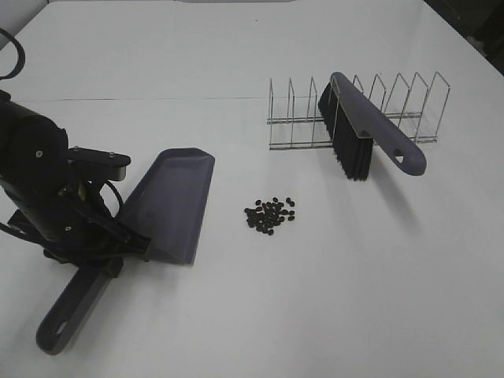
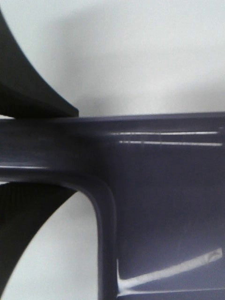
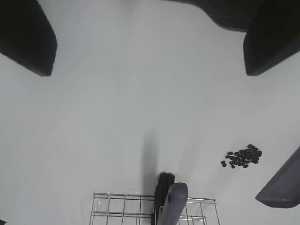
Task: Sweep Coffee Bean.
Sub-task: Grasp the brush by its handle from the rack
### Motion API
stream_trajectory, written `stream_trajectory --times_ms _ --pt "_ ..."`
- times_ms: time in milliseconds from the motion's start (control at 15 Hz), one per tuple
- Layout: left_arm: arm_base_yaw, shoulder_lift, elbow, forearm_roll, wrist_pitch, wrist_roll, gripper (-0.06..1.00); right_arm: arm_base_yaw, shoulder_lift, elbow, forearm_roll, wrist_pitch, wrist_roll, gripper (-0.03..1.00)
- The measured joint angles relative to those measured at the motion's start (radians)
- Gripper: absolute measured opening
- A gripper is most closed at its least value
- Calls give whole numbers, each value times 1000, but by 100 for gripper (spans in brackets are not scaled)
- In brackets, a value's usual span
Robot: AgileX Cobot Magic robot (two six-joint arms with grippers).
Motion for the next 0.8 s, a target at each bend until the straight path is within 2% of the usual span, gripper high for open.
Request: stream_trajectory --times_ms 200,467,800 --pt "0 0 0 -3 0 11 31 0 44 -1 2 0 -2 98" --pt "0 0 0 -3 -3 14 31 0 280 -85 20 20 -12 98" --pt "0 0 0 -3 -4 16 31 0 891 -373 53 33 -25 98"
